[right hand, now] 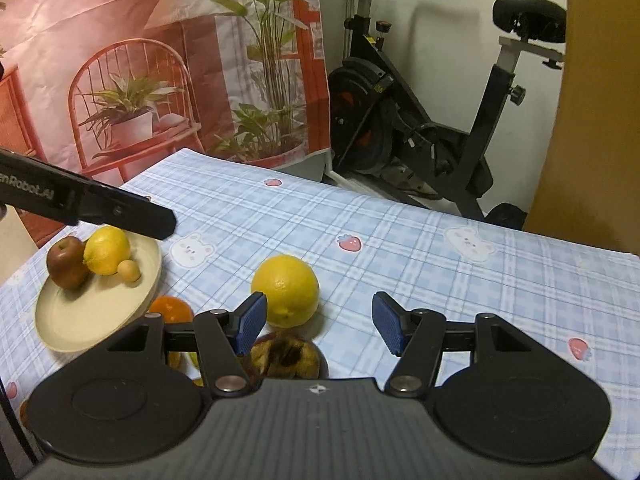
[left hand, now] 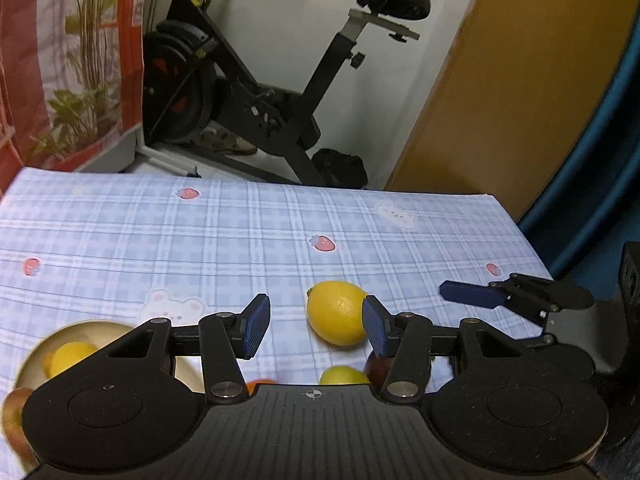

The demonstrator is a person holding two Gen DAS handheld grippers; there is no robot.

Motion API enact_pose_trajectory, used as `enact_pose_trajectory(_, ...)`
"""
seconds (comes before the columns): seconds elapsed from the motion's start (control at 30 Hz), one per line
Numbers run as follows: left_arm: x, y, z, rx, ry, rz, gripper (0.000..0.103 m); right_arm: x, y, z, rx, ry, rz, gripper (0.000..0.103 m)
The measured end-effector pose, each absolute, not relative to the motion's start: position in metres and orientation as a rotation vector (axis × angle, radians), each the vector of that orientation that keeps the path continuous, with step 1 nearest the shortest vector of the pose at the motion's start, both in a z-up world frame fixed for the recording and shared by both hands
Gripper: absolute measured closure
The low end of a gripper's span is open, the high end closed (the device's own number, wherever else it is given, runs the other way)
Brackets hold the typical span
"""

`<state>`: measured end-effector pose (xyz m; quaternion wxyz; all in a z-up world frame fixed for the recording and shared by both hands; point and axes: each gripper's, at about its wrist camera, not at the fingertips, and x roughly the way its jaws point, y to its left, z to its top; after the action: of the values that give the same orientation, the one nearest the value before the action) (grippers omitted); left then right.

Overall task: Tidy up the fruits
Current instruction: 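Move the left gripper to the second yellow lemon on the table, then close the left gripper on the second lemon and lift it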

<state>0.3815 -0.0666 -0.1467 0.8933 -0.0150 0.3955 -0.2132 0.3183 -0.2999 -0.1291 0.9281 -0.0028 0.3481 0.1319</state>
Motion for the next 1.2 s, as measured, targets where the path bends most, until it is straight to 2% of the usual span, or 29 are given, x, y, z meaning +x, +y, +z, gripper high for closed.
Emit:
enact_pose_trajectory(0.6, 0.425, -0.090, -0.202, -0.115, 0.945, -0.496, 0.049, 0.371, -0.281, -0.169, 0.034, 0.792, 0.383, 0.042)
enact_pose_trajectory(0.8, 0.432, -0.094, -0.209, -0.146, 0.955, -0.506, 0.043, 0.374, -0.281, -0.173, 0.044, 0.801, 0.388, 0.041)
enact_pose_trajectory(1.13, 0.430, -0.092, -0.219, -0.210, 0.987, -0.545, 0.046, 0.375, -0.280, -0.174, 0.047, 0.835, 0.376, 0.045)
enact_pose_trajectory(1.2, 0.428, -0.088, -0.214, -0.216, 0.978, -0.554, 0.049, 0.372, -0.279, -0.171, 0.048, 0.824, 0.375, 0.045)
